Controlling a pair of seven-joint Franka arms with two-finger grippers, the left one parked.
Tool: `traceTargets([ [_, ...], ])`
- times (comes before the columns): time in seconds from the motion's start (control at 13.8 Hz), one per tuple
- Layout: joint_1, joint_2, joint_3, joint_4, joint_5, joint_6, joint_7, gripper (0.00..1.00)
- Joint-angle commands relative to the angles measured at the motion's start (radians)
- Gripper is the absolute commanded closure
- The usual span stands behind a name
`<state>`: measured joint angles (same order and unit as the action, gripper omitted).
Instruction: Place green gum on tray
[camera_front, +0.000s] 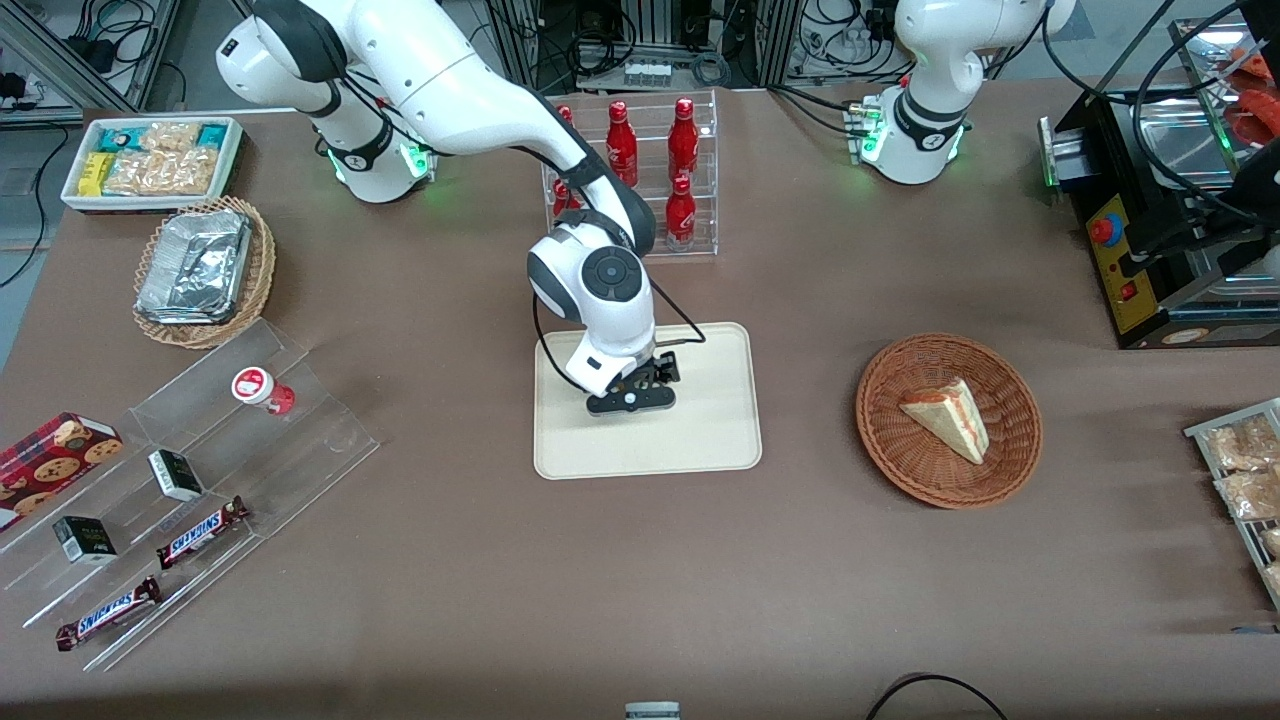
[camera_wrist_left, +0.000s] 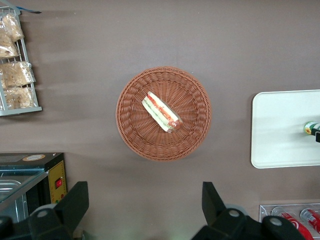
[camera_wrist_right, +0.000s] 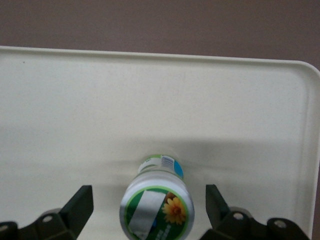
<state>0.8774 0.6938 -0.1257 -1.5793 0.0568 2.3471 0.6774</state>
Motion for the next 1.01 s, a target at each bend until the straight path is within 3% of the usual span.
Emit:
traceTargets([
  [0.0,0.003,-0.051,-0.009,0.002,-0.014,-0.075,-0.042,0.00],
  [0.36,-0.015,-0.190,-0.018,0.002,-0.014,-0.284,-0.142,0.00],
  [0.94,-0.156,-0.378,-0.018,0.002,-0.005,-0.581,-0.350,0.00],
])
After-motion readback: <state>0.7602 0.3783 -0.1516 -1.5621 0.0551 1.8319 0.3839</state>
